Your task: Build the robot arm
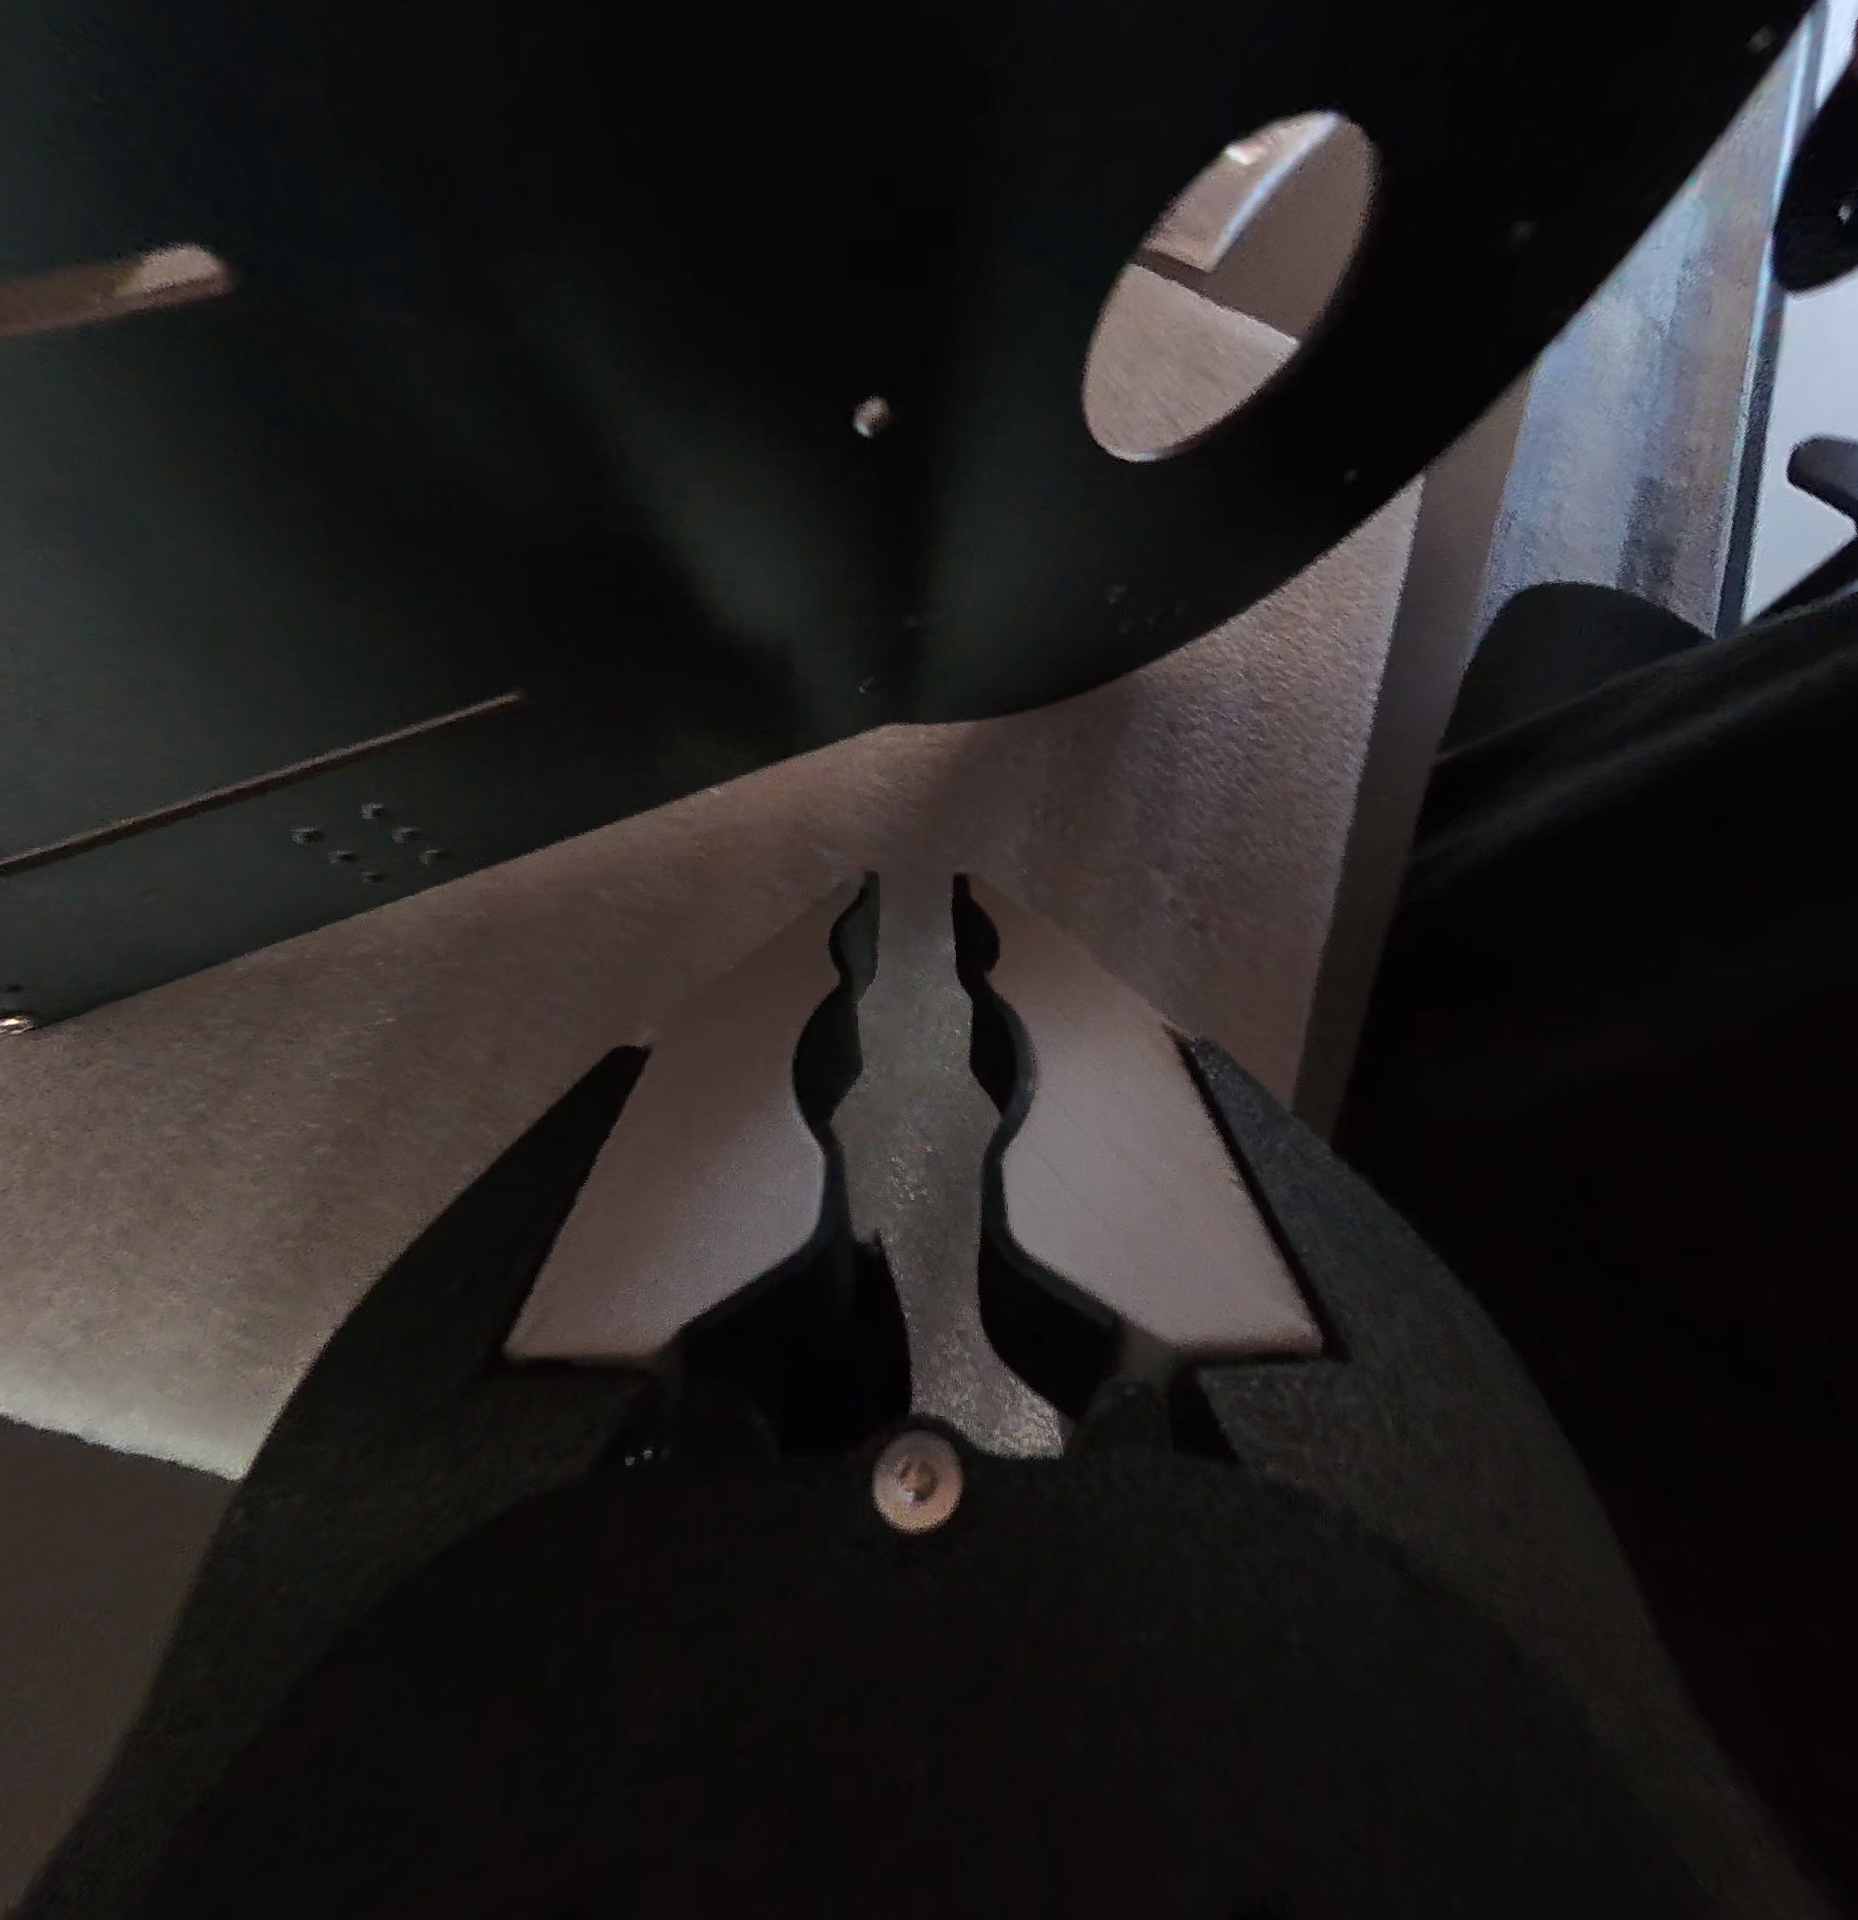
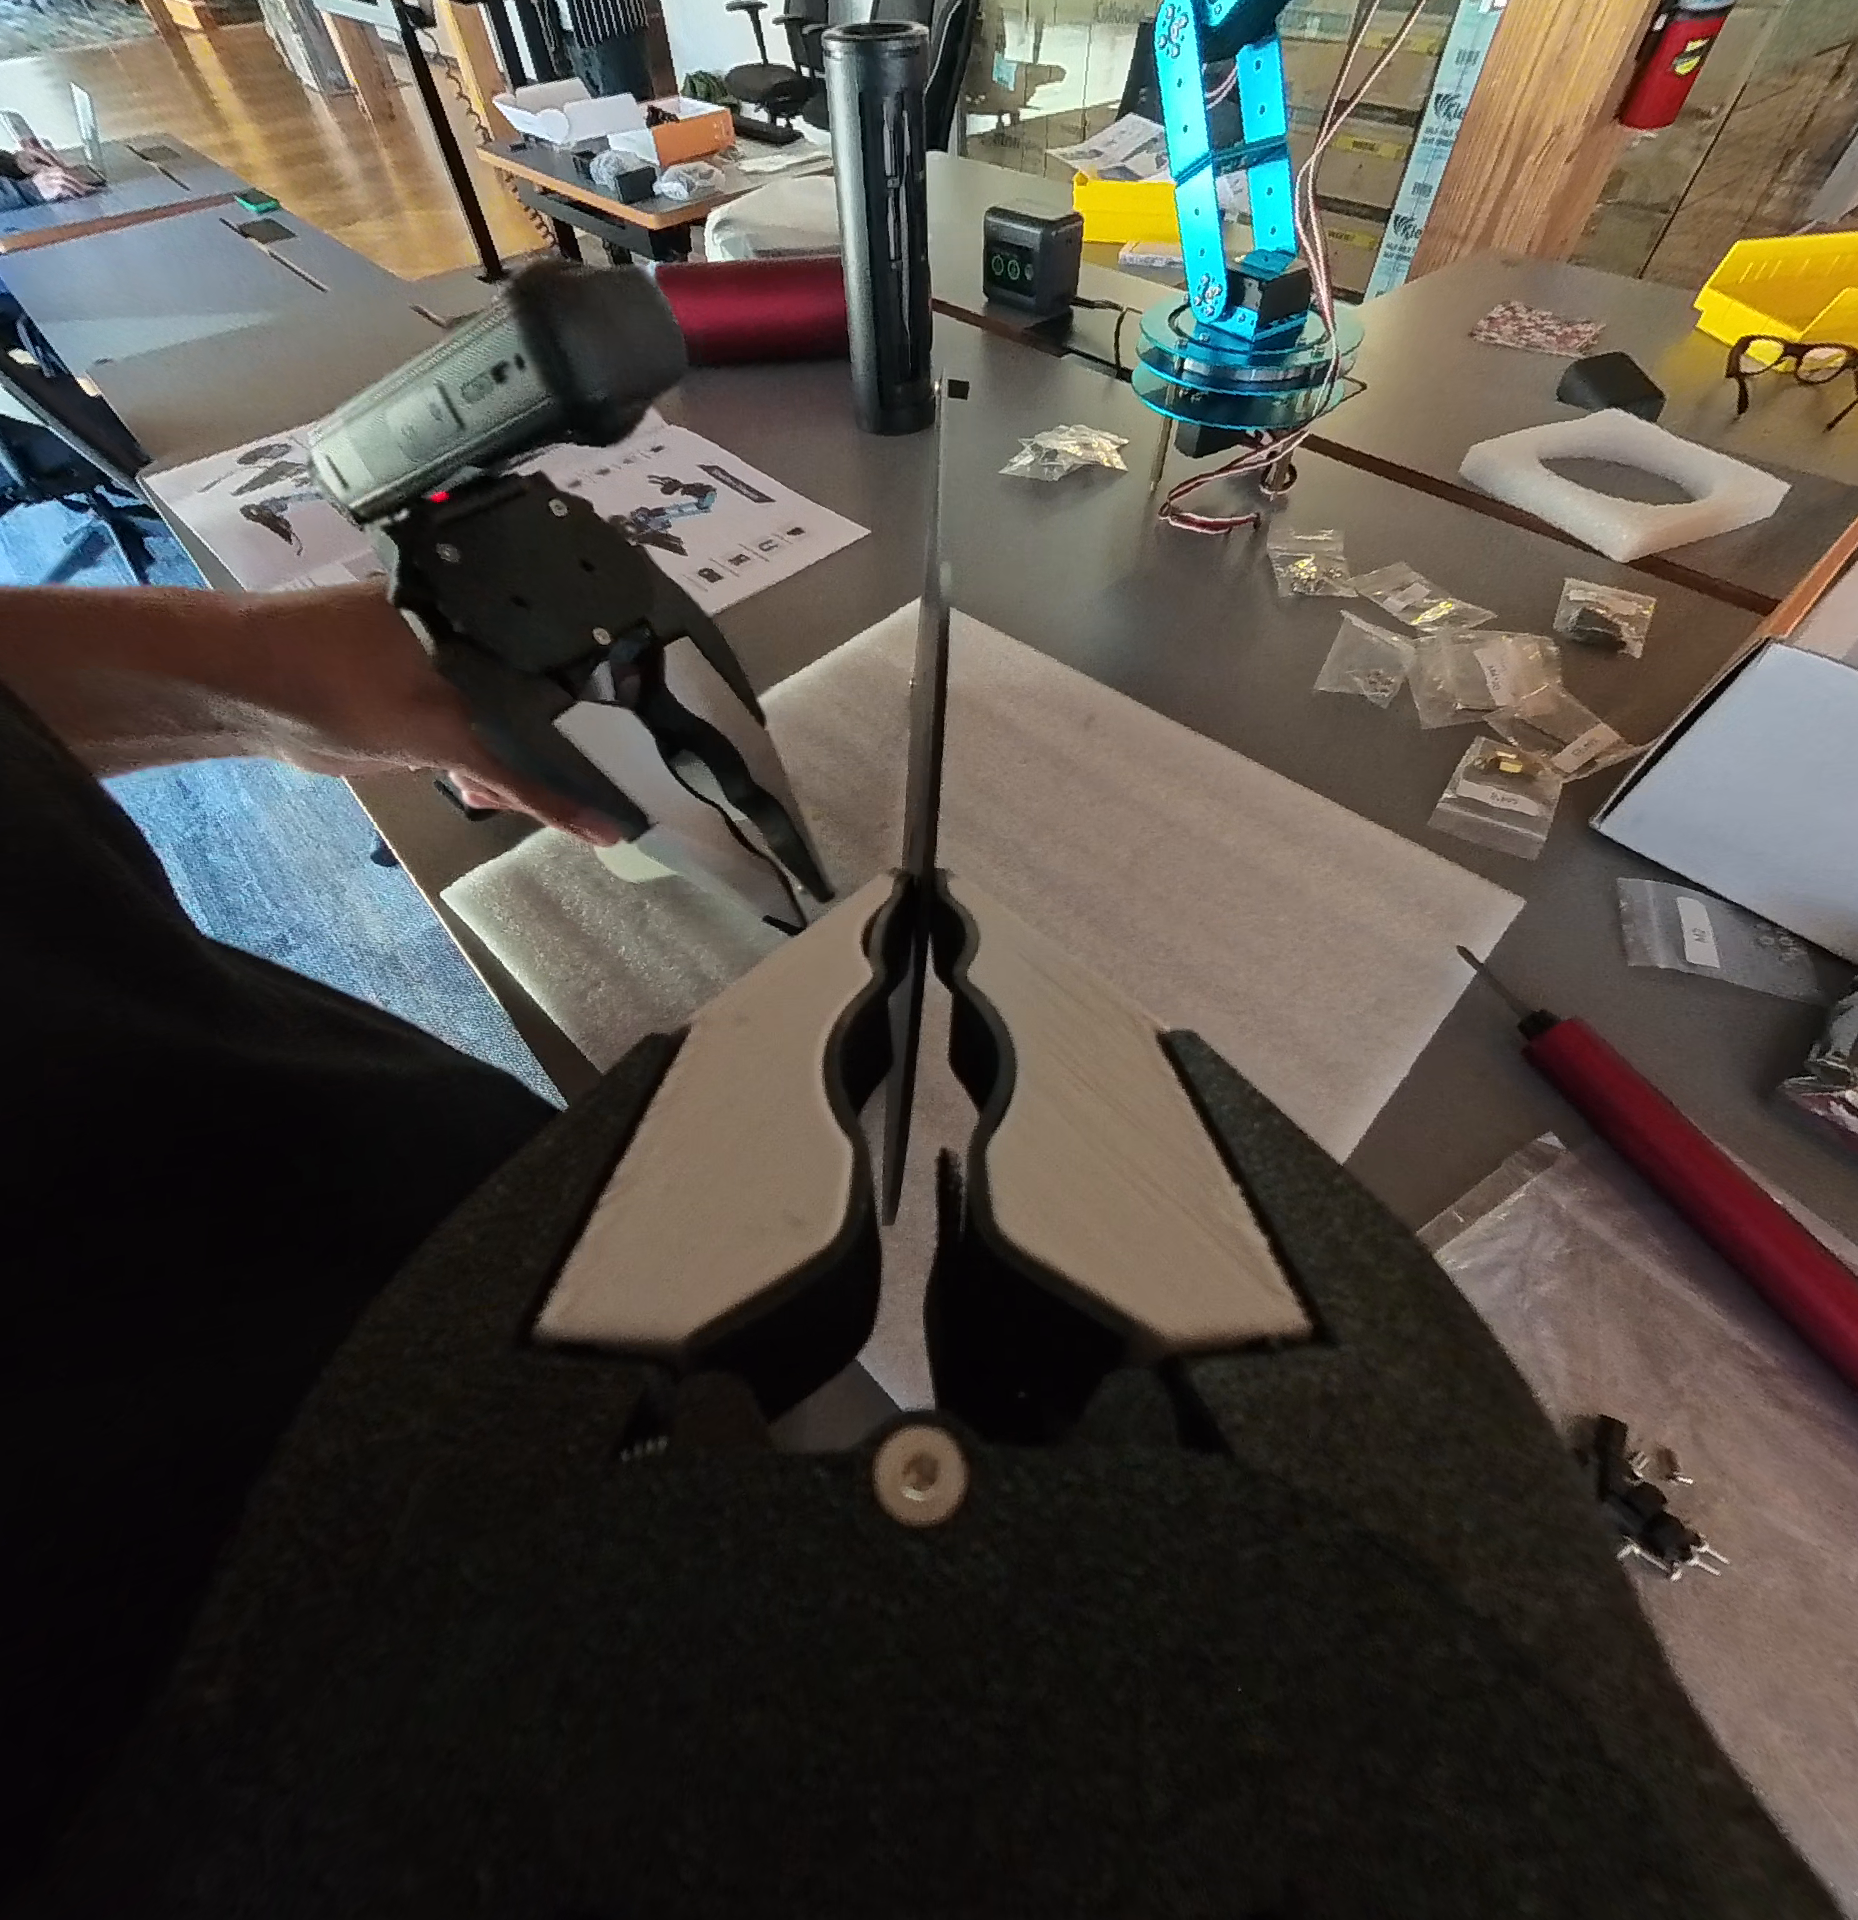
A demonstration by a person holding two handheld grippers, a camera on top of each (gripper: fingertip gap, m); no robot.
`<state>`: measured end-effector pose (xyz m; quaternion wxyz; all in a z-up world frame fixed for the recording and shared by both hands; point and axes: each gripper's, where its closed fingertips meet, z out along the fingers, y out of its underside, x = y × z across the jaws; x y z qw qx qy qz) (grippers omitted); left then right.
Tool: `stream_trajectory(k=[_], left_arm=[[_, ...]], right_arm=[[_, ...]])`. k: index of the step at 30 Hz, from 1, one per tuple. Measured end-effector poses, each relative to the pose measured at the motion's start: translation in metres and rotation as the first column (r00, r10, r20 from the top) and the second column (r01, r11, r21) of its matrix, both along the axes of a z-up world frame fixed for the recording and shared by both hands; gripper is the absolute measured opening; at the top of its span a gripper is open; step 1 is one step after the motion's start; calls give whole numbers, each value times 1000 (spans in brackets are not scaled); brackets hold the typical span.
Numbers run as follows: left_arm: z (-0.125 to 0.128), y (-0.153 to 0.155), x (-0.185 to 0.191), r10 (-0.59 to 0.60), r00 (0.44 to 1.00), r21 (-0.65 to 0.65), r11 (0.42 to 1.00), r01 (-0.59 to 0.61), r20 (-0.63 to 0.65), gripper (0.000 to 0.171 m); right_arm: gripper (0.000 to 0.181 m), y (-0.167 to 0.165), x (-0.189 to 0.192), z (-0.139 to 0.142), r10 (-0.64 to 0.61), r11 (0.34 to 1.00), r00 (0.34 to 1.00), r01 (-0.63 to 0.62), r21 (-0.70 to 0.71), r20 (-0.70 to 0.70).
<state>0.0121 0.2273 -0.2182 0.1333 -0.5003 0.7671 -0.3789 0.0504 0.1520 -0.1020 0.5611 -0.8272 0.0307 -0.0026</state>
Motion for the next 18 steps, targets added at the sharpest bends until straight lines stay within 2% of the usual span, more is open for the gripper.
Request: stream_trajectory(k=[4, 7, 11, 16, 18], left_arm=[[5, 5, -8, 1, 1000, 34, 999, -1, 18, 13], [12, 15, -7, 73, 995, 36, 996, -75, 65, 13], [7, 30, -10, 185, 981, 48, 981, -188, 61, 14], [12, 21, -7, 302, 953, -76, 951, -300, 25, 14], [9, 20, -7, 372, 928, -72, 926, -370, 12, 14]], right_arm=[[1, 0, 0, 0, 3, 1000, 1000, -3, -1, -1], [1, 0, -1, 0, 7, 1000, 1000, -7, -1, -4], [1, 0, -1, 0, 10, 1000, 1000, -10, -5, -2], [1, 0, -2, 0, 16, 1000, 1000, -16, -5, -2], [1, 0, -2, 0, 20, 1000, 1000, -20, -6, 0]])
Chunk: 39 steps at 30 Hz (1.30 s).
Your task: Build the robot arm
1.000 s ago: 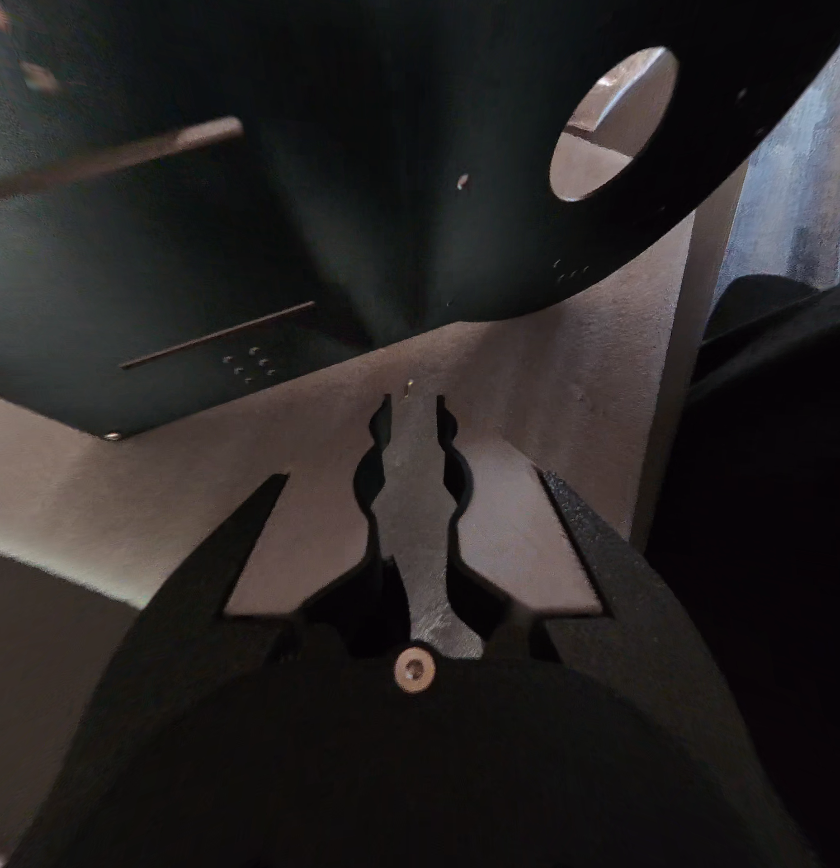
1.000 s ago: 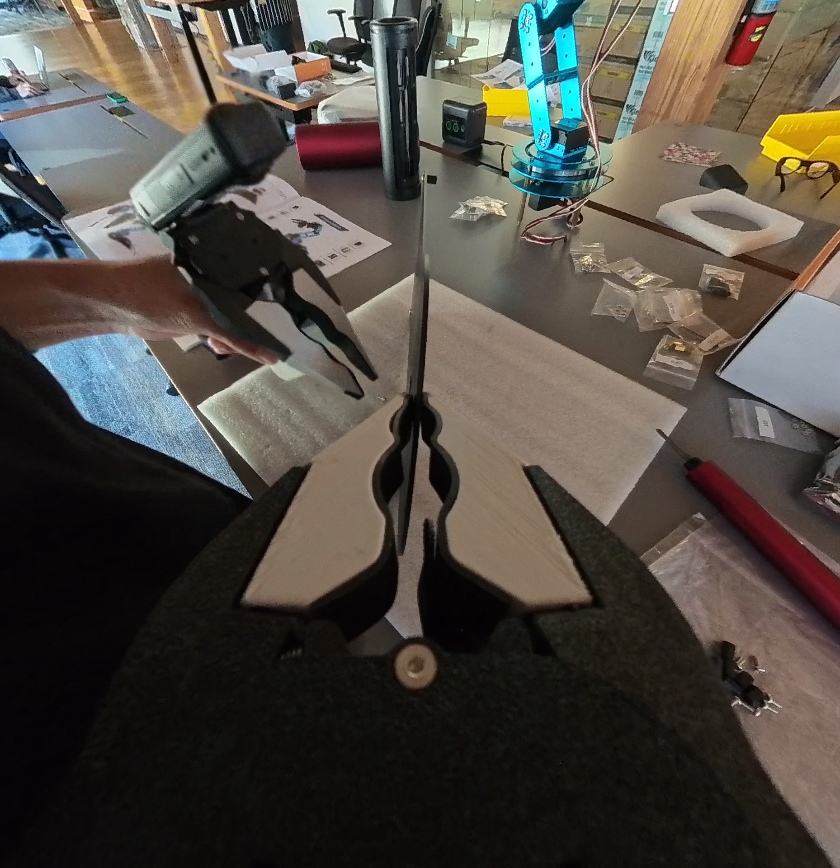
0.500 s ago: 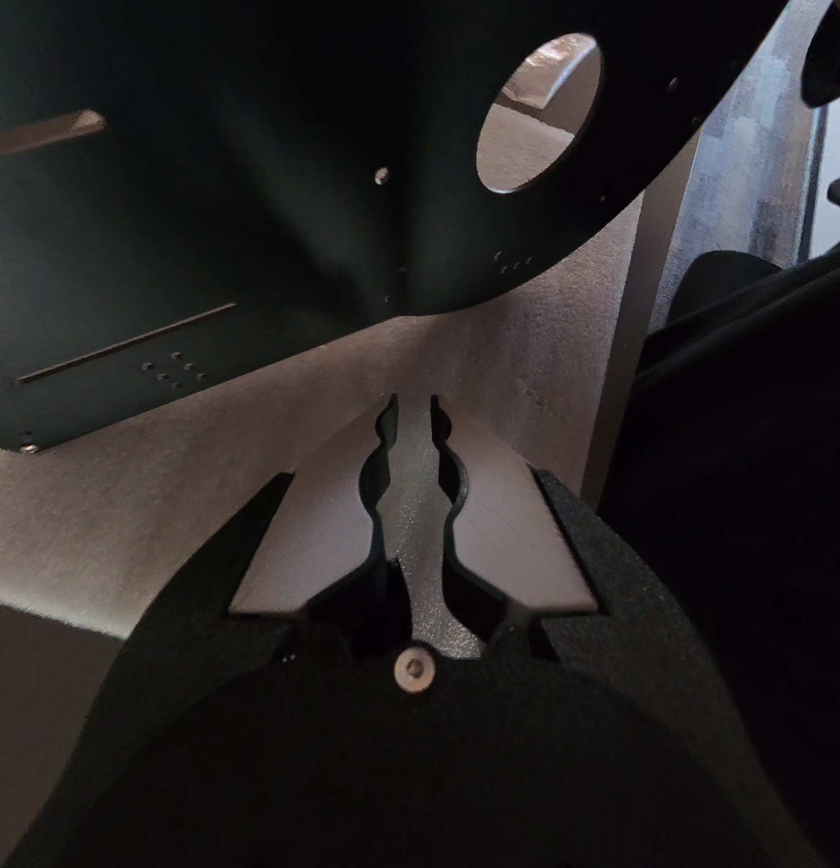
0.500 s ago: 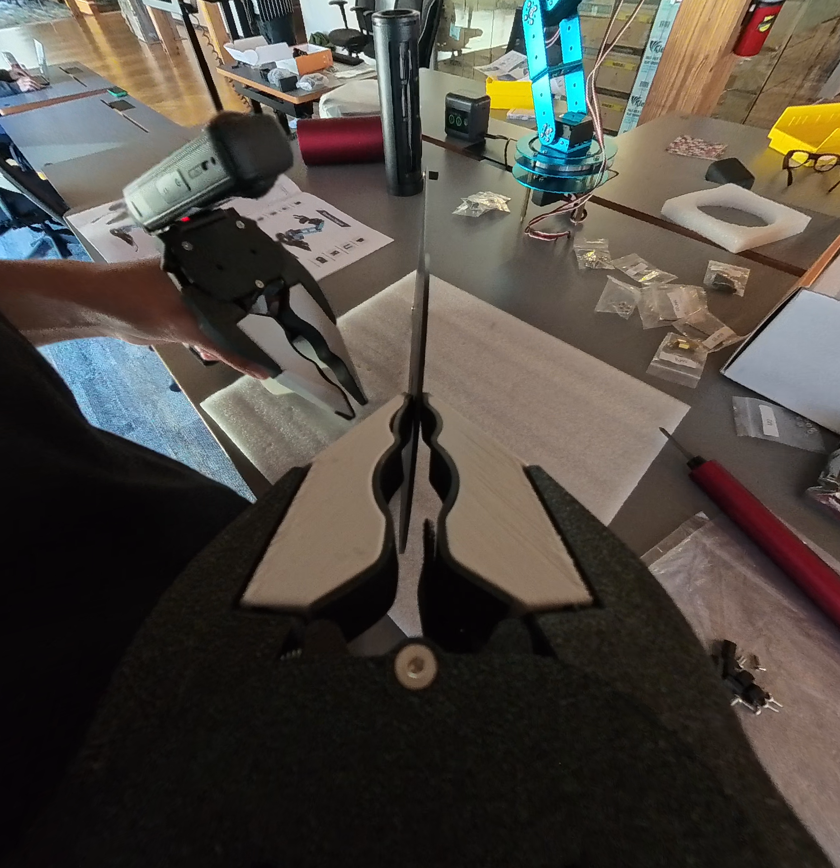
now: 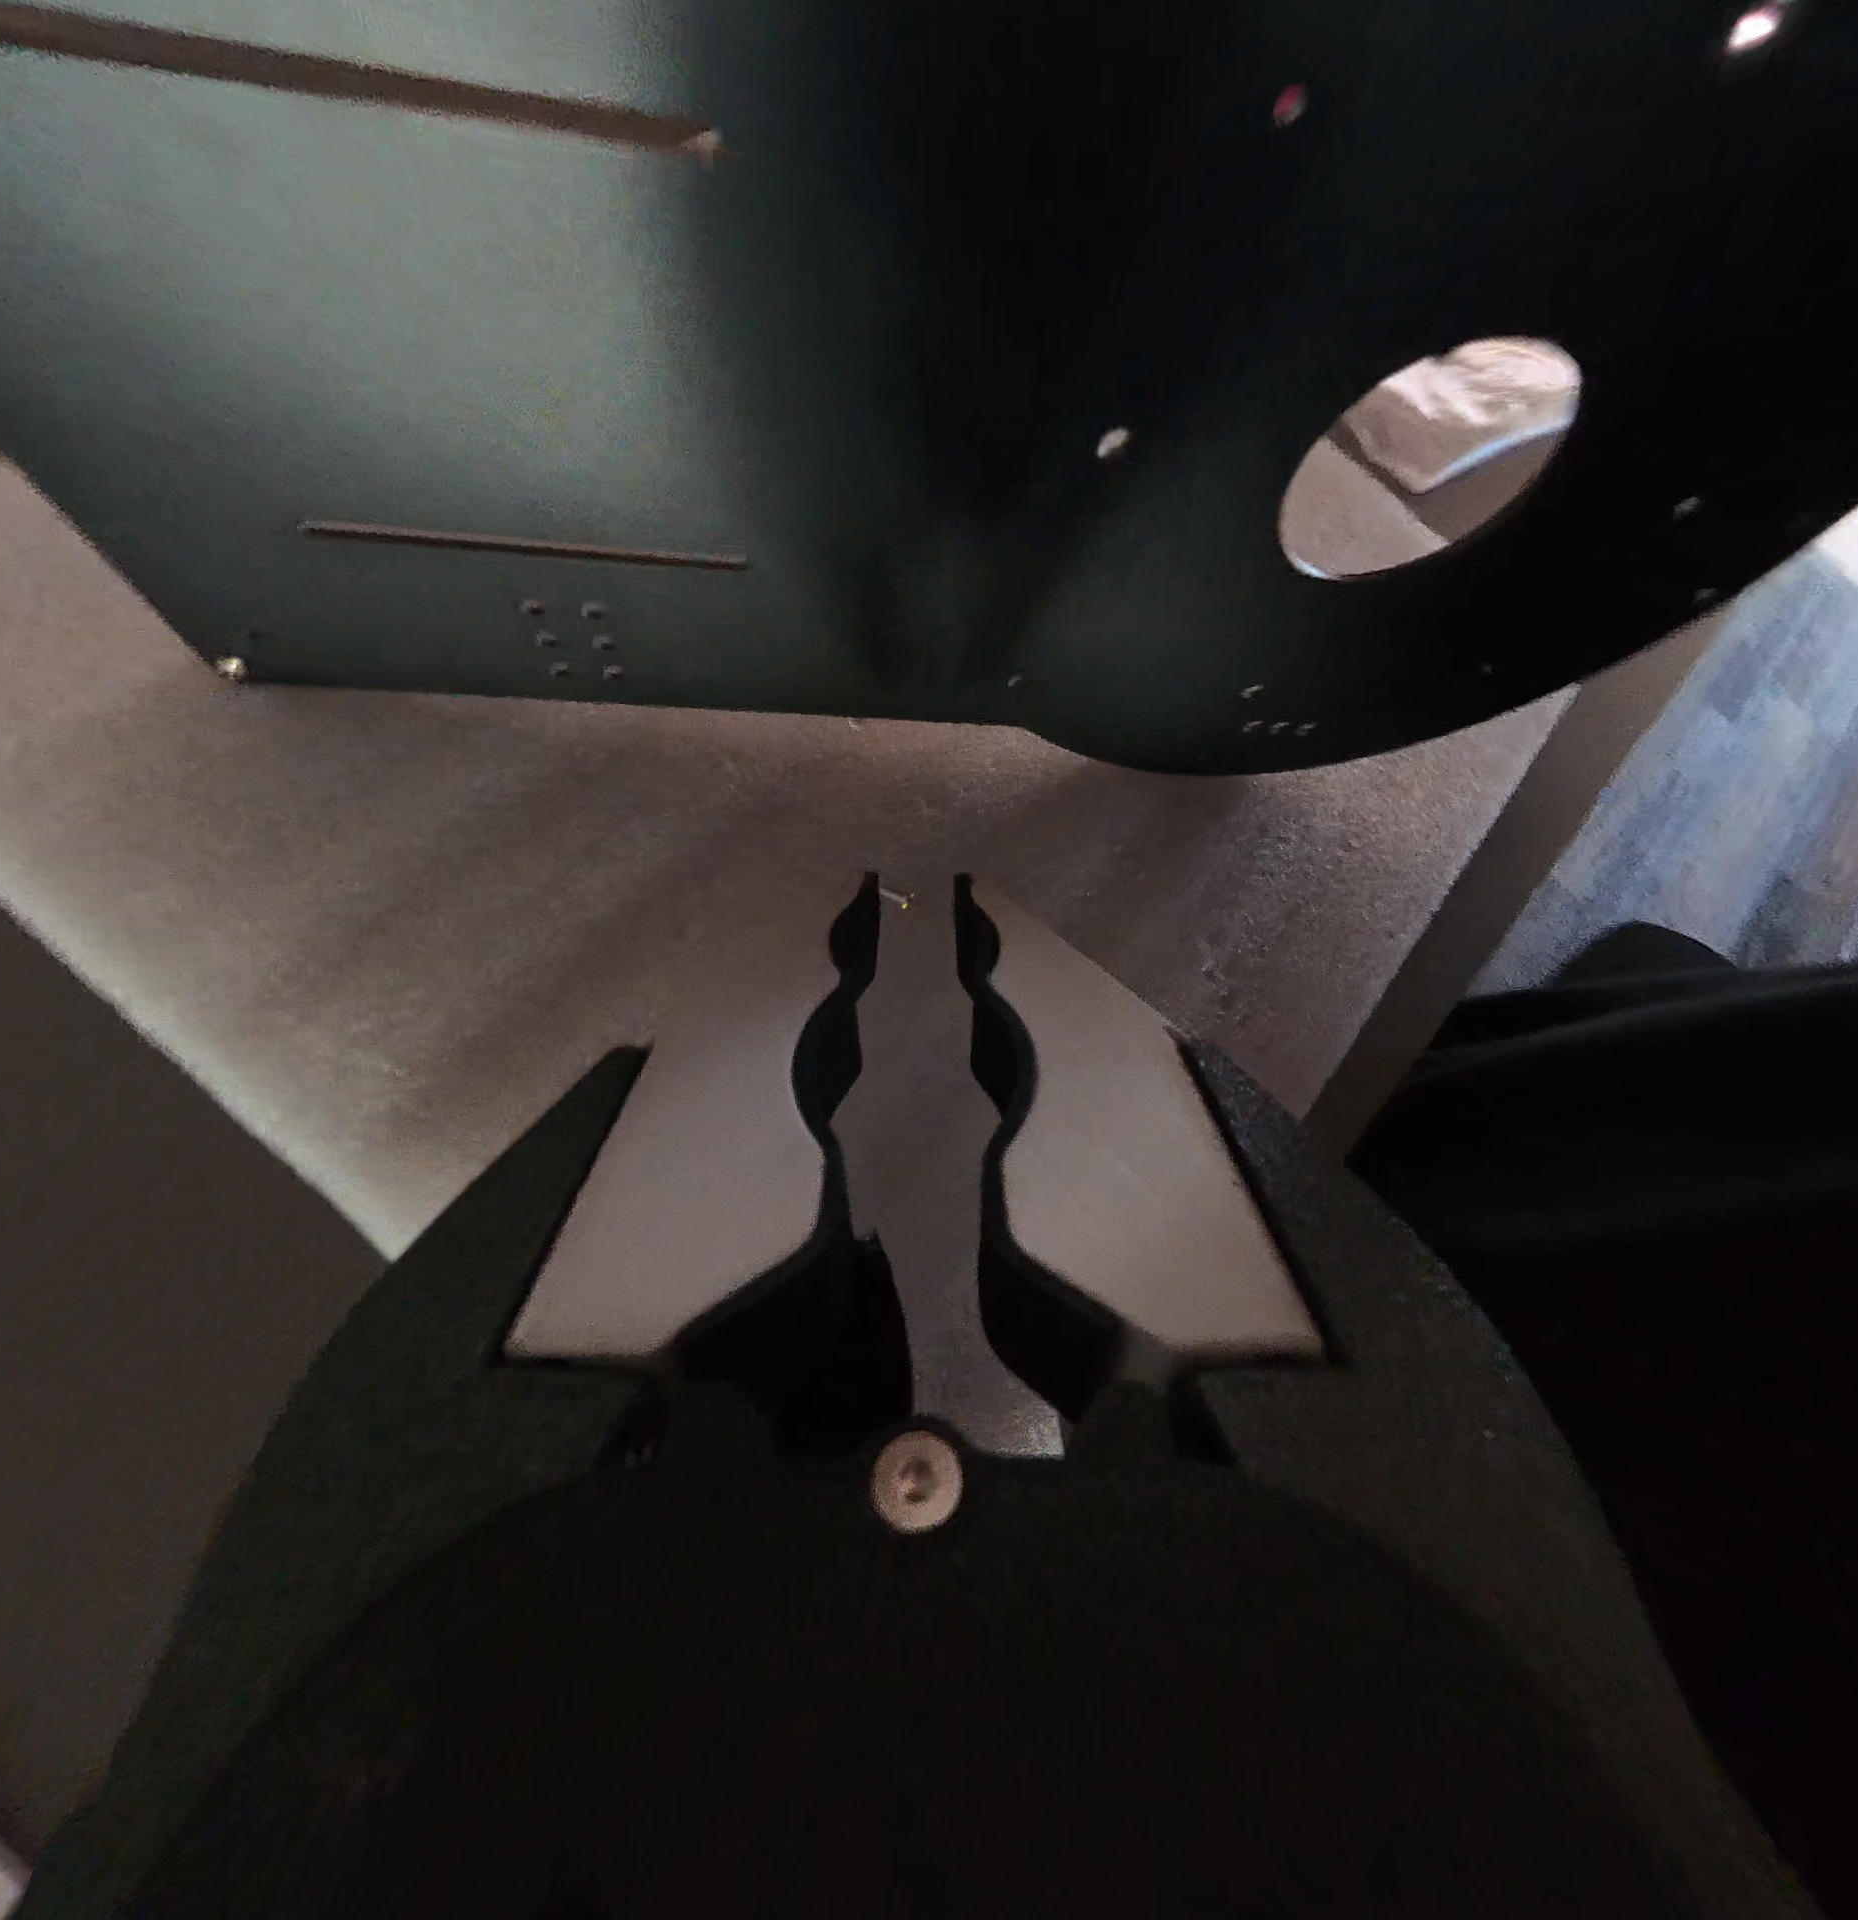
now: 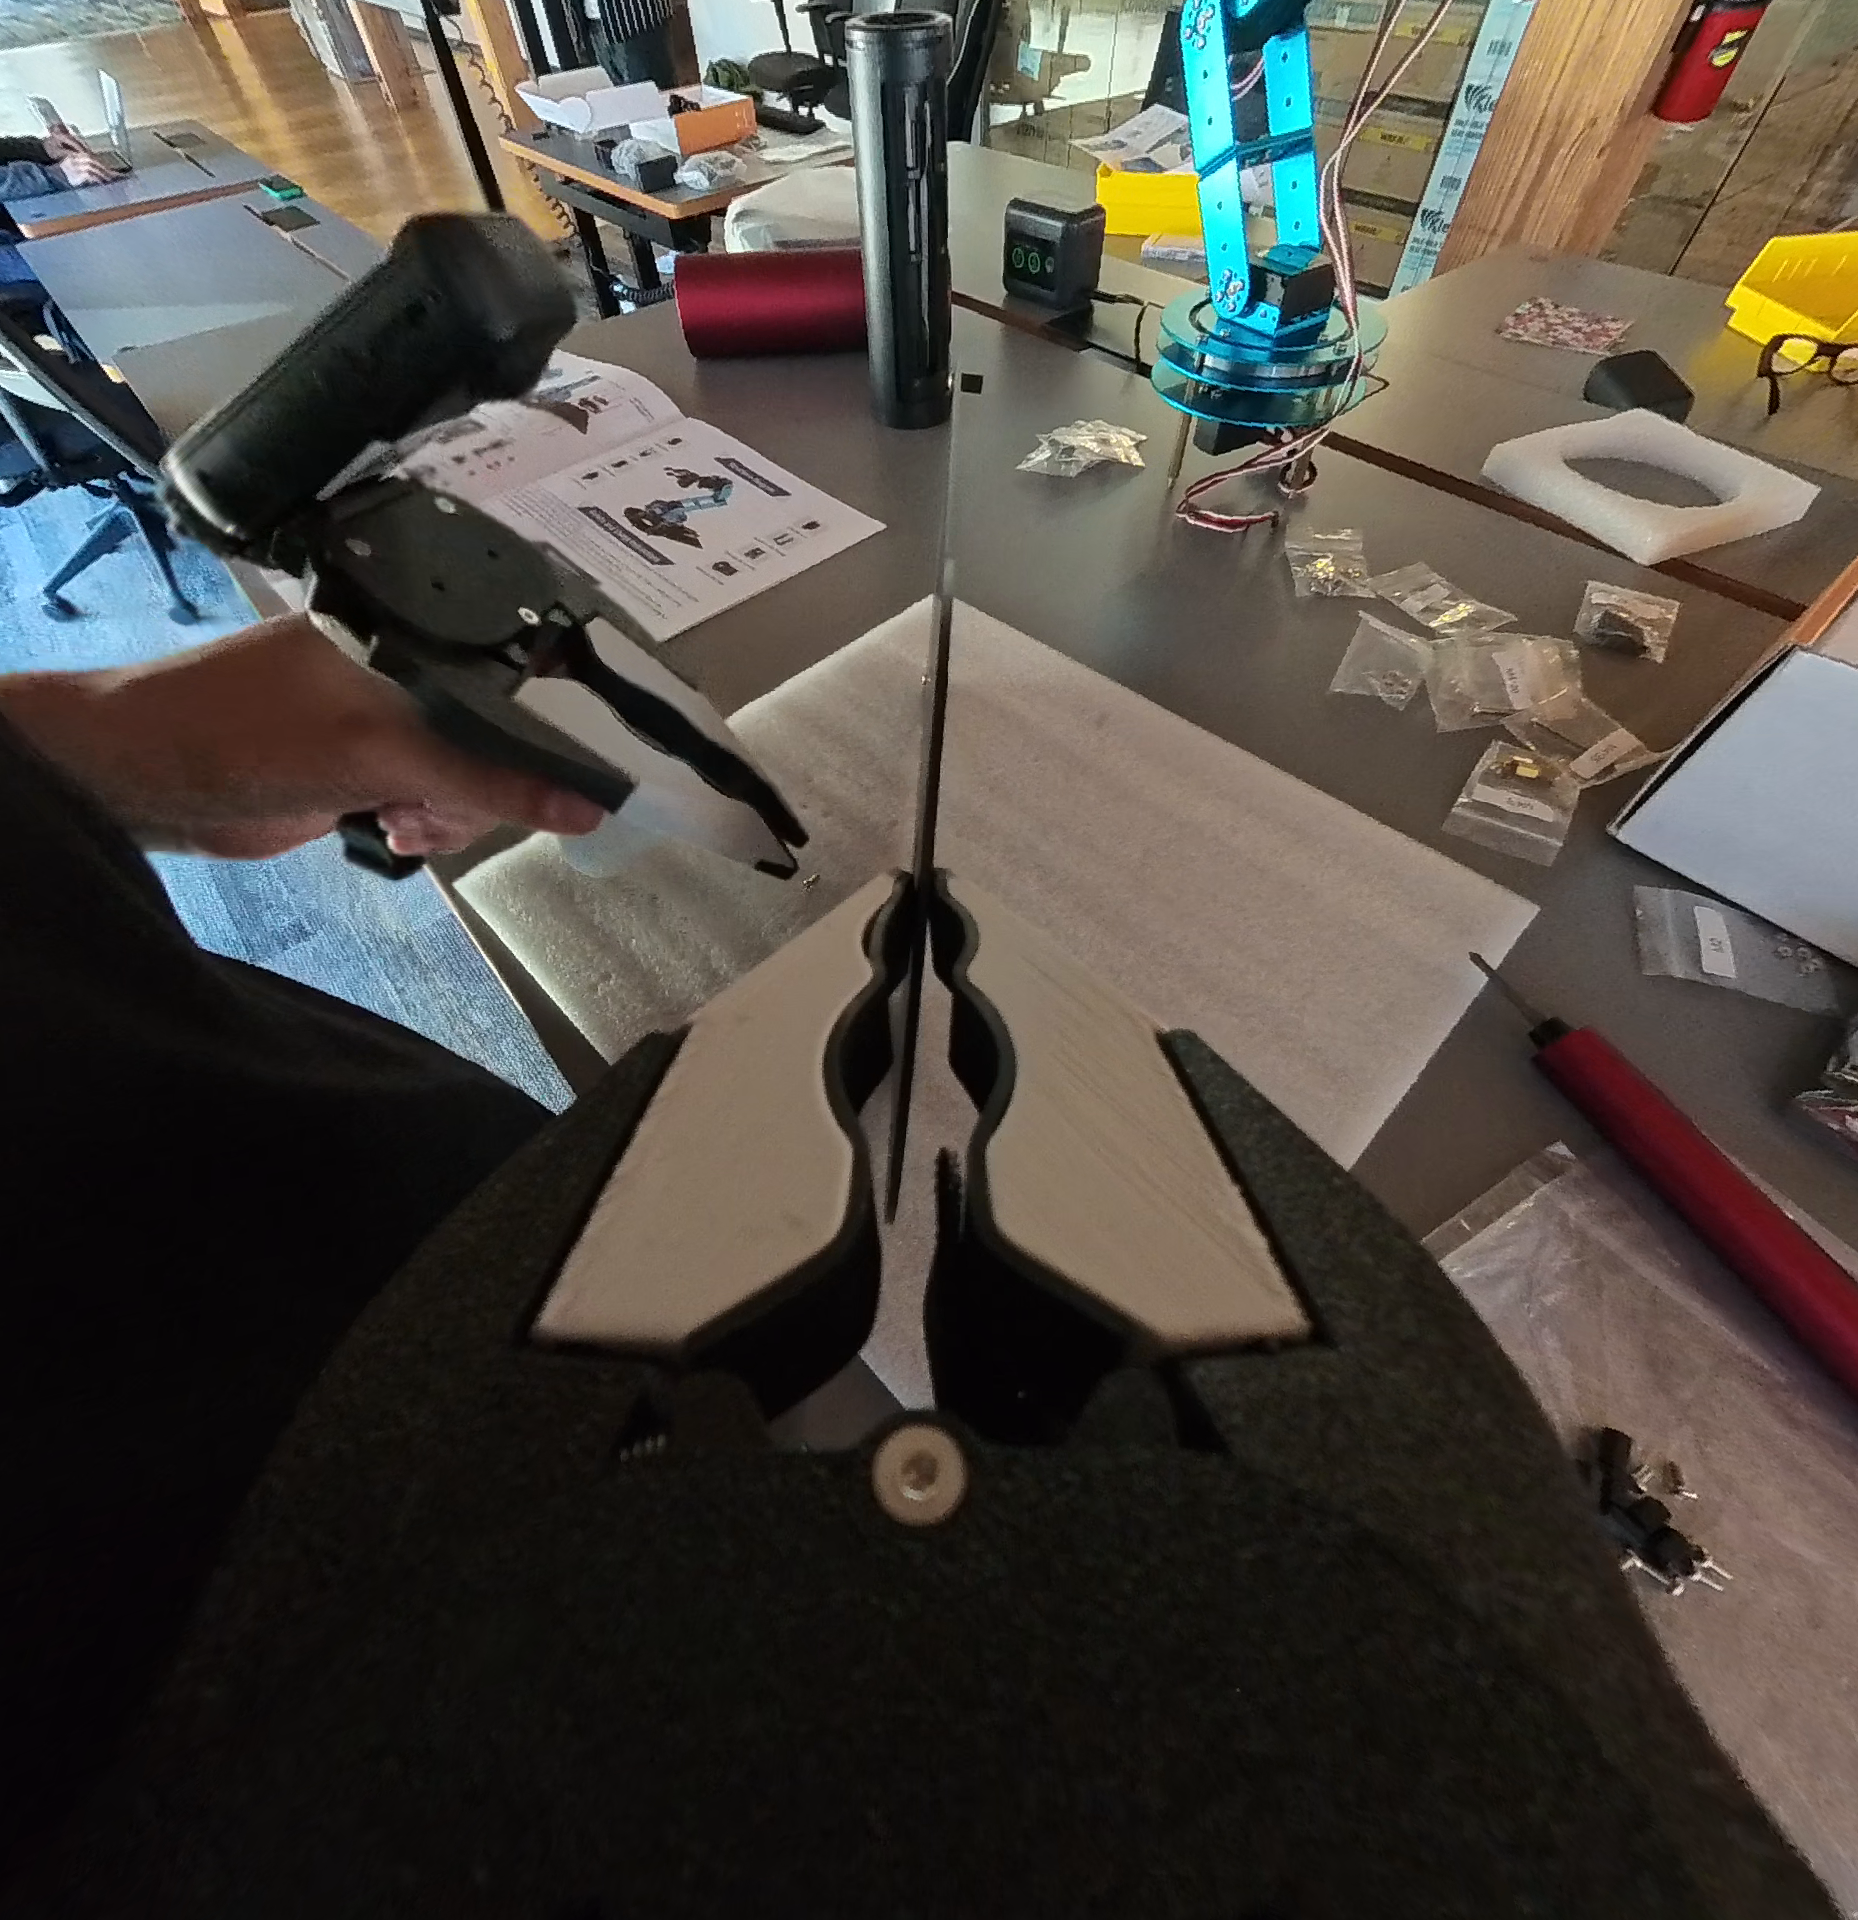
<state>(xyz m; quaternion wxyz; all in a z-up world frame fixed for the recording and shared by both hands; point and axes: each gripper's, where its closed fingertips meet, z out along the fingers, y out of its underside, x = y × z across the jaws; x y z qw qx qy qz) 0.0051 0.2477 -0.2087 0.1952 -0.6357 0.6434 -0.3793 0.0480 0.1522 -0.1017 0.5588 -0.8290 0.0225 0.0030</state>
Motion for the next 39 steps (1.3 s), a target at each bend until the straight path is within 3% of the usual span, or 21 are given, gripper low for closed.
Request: stream_trajectory(k=[7, 17, 21, 26, 30, 32, 35, 39], left_arm=[[-11, -4, 0, 163, 986, 60, 985, -160, -35, 14], [-17, 2, 3, 221, 974, 41, 975, -219, -55, 2], [-18, 2, 3, 194, 979, 60, 980, -191, -54, 1], [-14, 1, 4, 18, 1000, 180, 983, -18, 0, 0], [-6, 2, 1, -176, 984, 308, 938, 162, 18, 0], [-1, -8, -7, -335, 942, 337, 891, 305, 33, 0], [-6, -17, -28, -541, 840, 384, 769, 511, -34, 0], [-18, -18, -46, -624, 774, 294, 724, 624, -105, 1]], right_arm=[[1, 0, 1, 0, 4, 1000, 1000, -4, 8, -11], [2, 0, -3, 0, 36, 999, 999, -36, -2, -19], [2, 0, -3, 0, 42, 999, 999, -41, 2, -24], [2, 0, -2, 0, 42, 999, 999, -42, 0, -23], [2, 0, 1, -1, 39, 999, 999, -39, -4, -21], [2, 0, 1, -1, 39, 999, 999, -39, -8, -14], [2, 0, 2, -1, 34, 999, 999, -35, -9, -19], [1, 0, 2, -1, 28, 1000, 1000, -29, -9, -14]])
